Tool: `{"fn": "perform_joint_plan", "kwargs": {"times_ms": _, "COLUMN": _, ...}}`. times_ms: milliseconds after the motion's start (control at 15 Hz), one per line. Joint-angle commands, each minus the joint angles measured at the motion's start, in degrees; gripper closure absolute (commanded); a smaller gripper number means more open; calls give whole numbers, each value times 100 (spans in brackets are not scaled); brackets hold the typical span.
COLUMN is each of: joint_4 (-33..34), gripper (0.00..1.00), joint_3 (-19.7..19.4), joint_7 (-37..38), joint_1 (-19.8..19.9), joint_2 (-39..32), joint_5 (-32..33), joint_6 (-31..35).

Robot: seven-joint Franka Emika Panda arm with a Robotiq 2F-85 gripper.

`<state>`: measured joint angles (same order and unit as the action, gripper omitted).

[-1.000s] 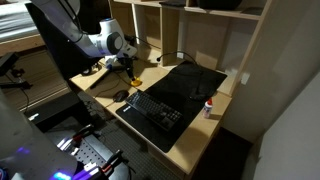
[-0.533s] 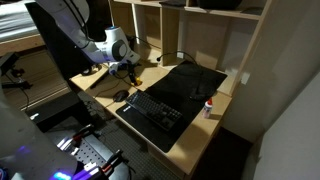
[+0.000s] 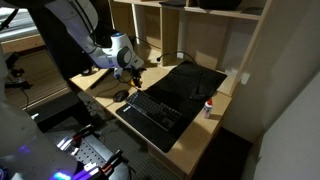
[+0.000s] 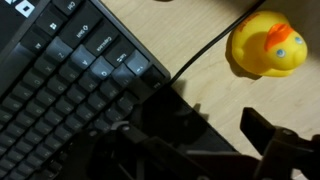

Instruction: Press the escape key on the keyboard

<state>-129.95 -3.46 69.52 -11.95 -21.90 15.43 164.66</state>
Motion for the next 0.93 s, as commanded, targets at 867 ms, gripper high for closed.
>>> {"fn": "perform_joint_plan", "kwargs": {"times_ms": 867, "joint_4": 2, "gripper": 0, "joint_3": -89, "joint_7": -303, "joint_1": -260, "joint_2": -130, "joint_5": -1339, "joint_6": 235}}
